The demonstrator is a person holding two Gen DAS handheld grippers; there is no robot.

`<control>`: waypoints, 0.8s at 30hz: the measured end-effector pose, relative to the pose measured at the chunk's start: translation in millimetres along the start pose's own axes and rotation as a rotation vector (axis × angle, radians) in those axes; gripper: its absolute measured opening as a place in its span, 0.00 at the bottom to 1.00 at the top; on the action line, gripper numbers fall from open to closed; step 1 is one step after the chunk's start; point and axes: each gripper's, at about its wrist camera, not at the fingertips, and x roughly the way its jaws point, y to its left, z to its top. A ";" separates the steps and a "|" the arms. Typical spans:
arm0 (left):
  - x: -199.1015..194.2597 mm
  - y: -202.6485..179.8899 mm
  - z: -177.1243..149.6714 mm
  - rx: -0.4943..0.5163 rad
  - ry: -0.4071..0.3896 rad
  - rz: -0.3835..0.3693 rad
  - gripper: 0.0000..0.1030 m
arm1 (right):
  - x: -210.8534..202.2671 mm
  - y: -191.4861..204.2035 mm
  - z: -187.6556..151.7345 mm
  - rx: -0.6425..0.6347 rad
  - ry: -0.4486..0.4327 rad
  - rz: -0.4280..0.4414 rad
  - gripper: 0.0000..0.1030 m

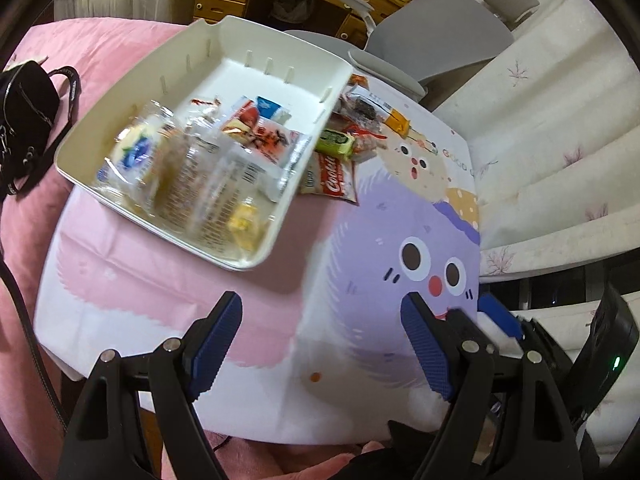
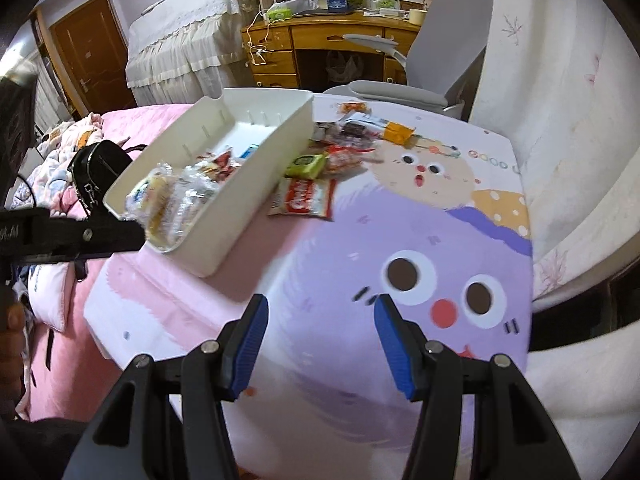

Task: Organize snacks
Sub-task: 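Move both tools from the tray back toward the remaining snacks, then reach the left tool to the red Cookies bag while the right tool reaches the red-wrapped snack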

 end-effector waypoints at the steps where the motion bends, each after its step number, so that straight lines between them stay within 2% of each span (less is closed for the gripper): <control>1: 2.9 -3.9 -1.8 0.002 0.000 -0.004 0.78 | 0.5 -8.6 3.3 0.004 -0.002 -0.001 0.54; 7: 21.4 -31.1 -4.0 0.058 -0.020 -0.044 0.78 | 4.3 -42.6 25.6 0.035 -0.020 -0.015 0.54; 20: 103.6 -74.5 26.6 0.124 -0.093 0.037 0.78 | 48.1 -87.5 75.1 0.126 0.010 -0.035 0.55; 22: 116.9 -79.5 30.7 0.140 -0.117 0.072 0.78 | 57.2 -92.8 80.5 0.152 0.018 -0.035 0.55; 24: 128.4 -83.8 34.2 0.151 -0.145 0.136 0.78 | 66.5 -99.6 86.1 0.187 0.023 -0.012 0.55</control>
